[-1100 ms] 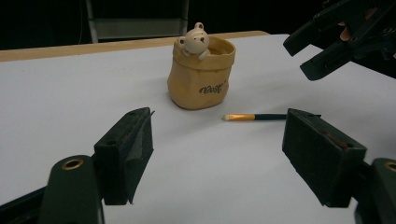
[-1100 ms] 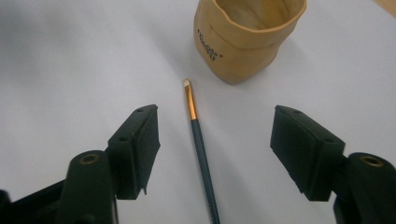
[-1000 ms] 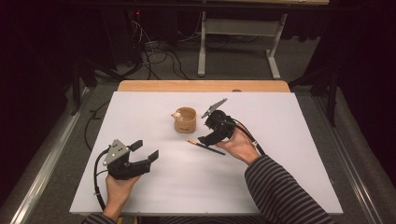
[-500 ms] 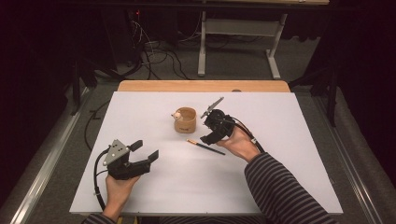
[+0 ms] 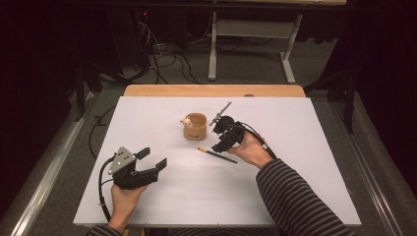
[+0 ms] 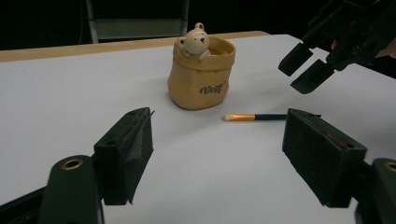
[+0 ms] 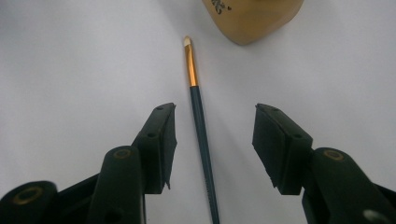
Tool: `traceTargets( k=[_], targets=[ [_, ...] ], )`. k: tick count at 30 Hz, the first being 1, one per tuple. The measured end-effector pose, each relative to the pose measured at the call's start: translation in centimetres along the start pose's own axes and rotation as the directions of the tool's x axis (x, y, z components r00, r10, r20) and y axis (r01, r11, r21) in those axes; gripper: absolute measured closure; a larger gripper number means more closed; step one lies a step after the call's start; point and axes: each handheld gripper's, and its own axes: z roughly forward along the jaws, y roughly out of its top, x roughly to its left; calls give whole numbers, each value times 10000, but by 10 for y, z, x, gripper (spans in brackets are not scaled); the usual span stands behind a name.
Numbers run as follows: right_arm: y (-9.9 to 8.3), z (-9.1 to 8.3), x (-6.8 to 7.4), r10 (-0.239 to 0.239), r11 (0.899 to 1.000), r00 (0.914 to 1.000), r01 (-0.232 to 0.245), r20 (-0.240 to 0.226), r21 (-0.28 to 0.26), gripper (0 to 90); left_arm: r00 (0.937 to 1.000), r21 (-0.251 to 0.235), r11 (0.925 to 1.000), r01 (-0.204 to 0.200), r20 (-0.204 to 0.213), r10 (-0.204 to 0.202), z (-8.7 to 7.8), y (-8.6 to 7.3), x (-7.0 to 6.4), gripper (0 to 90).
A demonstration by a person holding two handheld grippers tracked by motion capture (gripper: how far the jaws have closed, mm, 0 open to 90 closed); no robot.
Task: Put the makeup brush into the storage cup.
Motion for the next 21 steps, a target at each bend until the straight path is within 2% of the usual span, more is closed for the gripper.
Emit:
traceTargets(
  k=[7,12,21],
  targets=[
    [0,5,-2,-35,9996,9999,39,-145,263,549,10000,0,10000,1,3,-1,0,0,0,250],
    [0,12,-1,-306,9977,9991,323,-297,590,584,10000,-35,10000,21,-75,-21,-1,0,0,248],
    [1,20,1,-312,9943,9989,345,-349,1004,646,10000,-40,10000,15,-48,-15,-1,0,0,249]
  ],
)
